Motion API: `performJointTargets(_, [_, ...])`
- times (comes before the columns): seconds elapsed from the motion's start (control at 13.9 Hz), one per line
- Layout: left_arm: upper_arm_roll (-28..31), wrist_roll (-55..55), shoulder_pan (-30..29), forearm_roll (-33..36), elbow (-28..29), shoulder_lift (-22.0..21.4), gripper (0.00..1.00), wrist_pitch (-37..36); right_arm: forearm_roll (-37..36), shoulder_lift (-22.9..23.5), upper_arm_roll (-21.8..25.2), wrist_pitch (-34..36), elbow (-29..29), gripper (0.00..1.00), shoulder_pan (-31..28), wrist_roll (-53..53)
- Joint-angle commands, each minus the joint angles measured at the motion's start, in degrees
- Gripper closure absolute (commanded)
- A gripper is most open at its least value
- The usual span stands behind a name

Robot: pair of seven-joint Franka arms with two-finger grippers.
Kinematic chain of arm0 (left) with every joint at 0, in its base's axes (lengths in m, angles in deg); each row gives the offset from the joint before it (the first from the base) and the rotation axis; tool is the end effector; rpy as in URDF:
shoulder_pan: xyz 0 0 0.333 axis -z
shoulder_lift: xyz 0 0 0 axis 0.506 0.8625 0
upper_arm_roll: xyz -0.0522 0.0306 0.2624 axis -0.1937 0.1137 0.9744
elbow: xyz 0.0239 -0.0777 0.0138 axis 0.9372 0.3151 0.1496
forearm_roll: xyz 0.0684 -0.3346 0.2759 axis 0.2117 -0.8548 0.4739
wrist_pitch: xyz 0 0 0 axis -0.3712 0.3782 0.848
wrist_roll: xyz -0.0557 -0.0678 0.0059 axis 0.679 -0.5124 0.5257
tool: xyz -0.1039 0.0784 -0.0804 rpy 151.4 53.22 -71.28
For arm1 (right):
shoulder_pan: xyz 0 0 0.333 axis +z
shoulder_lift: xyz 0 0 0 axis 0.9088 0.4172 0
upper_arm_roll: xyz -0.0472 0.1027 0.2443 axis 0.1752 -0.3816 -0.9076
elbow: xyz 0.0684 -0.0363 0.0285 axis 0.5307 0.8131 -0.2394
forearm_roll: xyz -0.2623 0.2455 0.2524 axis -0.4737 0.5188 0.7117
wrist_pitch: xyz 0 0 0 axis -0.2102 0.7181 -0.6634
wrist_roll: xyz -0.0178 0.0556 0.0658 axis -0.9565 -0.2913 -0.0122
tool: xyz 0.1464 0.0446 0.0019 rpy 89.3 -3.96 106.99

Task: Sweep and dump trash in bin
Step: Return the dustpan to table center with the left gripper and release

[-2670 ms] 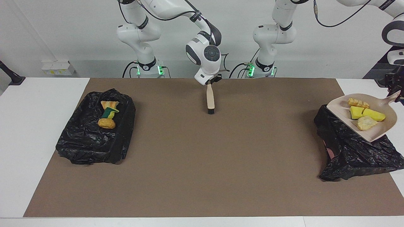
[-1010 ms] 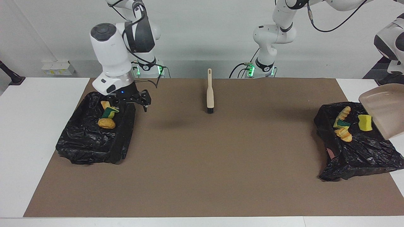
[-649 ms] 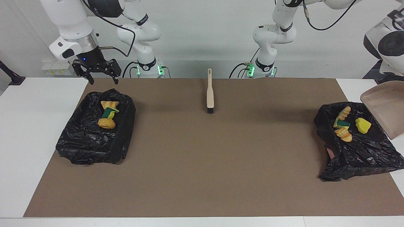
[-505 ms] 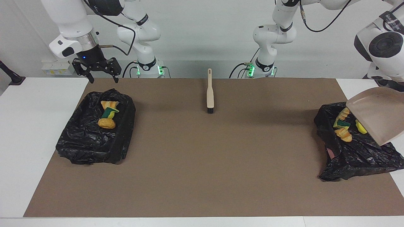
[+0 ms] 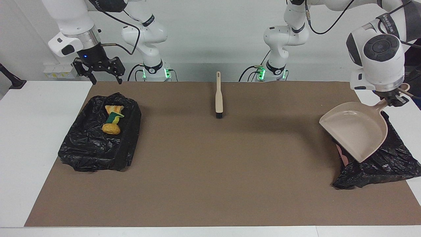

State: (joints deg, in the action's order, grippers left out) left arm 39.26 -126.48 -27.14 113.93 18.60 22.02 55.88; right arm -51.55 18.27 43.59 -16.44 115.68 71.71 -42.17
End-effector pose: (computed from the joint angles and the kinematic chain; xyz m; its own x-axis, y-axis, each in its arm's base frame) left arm 0.6328 0.0139 0.4565 0.4823 -0.7344 -0.4776 -0.8716 -0.4569 -0.1776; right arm 0.5713 -0.0299 0.5641 0.9992 -0.0024 0.0393 -0.0022 -1.0000 -0.0041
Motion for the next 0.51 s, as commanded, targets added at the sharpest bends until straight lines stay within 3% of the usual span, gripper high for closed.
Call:
performJointTargets(0.0, [-4.3,12.8,-0.3,-6.2,2.0,-0.8,1.0,-0.1,0.8,-0.6,0.0,1.0,0.4,0.0,-0.3,1.7])
performJointTargets(0.22, [-10.8,30.4,-0.1,-13.3,2.0,0.6,1.0,1.2,0.8,-0.5,0.0,1.0,0.2,0.0,-0.4,1.7])
performJointTargets(0.43, [-20.3,52.4,0.1,-13.7,1.3,7.0,1.0,4.7,0.8,-0.5,-0.4,1.1,0.2,0.0,-0.3,1.7])
